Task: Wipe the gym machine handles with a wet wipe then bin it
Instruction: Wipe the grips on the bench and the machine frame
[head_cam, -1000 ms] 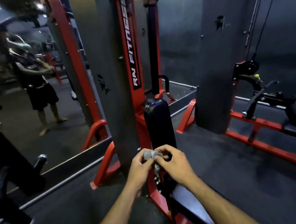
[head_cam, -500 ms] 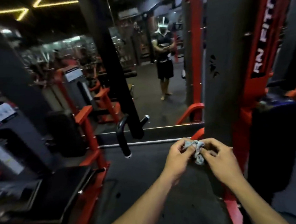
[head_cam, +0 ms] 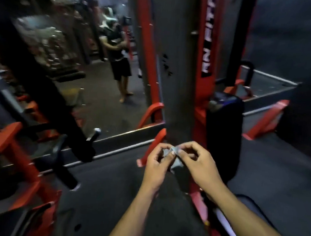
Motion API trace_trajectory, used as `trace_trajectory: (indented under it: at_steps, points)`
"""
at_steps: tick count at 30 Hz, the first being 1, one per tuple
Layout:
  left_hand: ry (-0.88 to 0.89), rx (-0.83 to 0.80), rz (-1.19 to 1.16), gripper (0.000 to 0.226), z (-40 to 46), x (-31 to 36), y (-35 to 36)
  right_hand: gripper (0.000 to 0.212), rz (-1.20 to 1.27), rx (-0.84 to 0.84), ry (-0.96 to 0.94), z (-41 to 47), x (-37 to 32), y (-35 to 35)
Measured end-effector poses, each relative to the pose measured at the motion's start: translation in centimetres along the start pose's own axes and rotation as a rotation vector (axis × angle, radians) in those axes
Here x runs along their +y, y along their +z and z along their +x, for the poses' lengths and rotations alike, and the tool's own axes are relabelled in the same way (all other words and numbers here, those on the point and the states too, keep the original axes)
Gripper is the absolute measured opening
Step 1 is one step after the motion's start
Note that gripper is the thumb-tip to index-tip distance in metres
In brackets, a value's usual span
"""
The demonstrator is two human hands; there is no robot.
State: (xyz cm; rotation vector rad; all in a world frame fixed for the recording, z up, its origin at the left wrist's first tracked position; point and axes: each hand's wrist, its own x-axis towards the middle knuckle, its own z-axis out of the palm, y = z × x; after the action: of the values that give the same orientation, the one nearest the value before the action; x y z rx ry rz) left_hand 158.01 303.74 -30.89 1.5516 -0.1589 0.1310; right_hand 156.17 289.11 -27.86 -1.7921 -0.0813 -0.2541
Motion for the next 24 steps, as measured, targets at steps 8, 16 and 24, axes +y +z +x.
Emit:
trace_trajectory:
  at_steps: [8, 16, 24]
  points:
    - [-0.004, -0.329, -0.085, 0.019, -2.0, 2.0, 22.1, 0.013, -0.037, 0.317, 0.079, -5.0, 3.3, -21.1]
    - [0.017, -0.599, -0.097, 0.033, -7.0, 2.3, 40.7, 0.042, -0.026, 0.426, 0.133, -11.2, 6.3, -41.4]
    - [-0.014, -0.709, -0.161, 0.032, -8.0, 3.2, 49.8, 0.023, 0.022, 0.398, 0.22, -12.6, 7.2, -50.7]
